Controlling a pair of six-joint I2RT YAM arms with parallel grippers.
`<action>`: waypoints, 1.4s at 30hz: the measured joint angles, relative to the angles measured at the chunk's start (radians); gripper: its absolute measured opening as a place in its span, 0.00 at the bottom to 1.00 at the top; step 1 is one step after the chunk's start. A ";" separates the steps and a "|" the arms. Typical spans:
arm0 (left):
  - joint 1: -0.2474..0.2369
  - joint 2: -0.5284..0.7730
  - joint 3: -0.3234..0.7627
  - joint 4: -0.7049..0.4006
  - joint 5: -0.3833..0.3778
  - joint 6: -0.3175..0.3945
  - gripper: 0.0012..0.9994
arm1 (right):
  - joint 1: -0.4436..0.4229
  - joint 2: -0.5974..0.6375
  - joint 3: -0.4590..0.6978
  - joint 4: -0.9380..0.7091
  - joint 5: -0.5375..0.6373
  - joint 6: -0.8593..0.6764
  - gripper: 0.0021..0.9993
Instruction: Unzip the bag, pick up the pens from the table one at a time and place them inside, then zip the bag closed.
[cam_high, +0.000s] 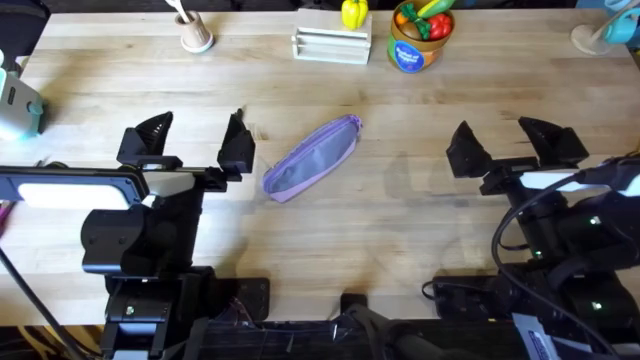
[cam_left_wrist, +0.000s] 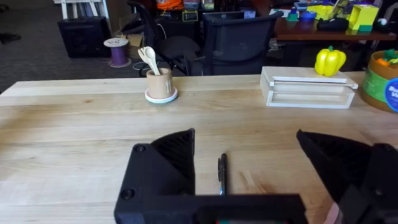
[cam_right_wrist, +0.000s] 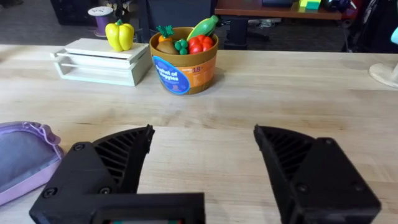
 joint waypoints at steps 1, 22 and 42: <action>0.000 0.000 0.000 0.000 0.000 0.000 0.99 | 0.000 0.000 0.000 -0.002 0.000 0.000 0.99; 0.000 0.031 0.192 -0.263 0.066 0.003 0.99 | 0.000 0.094 0.216 -0.351 -0.097 0.019 0.99; 0.000 0.723 1.229 -1.151 0.084 0.203 0.99 | 0.000 0.887 1.155 -0.898 -0.237 -0.074 0.99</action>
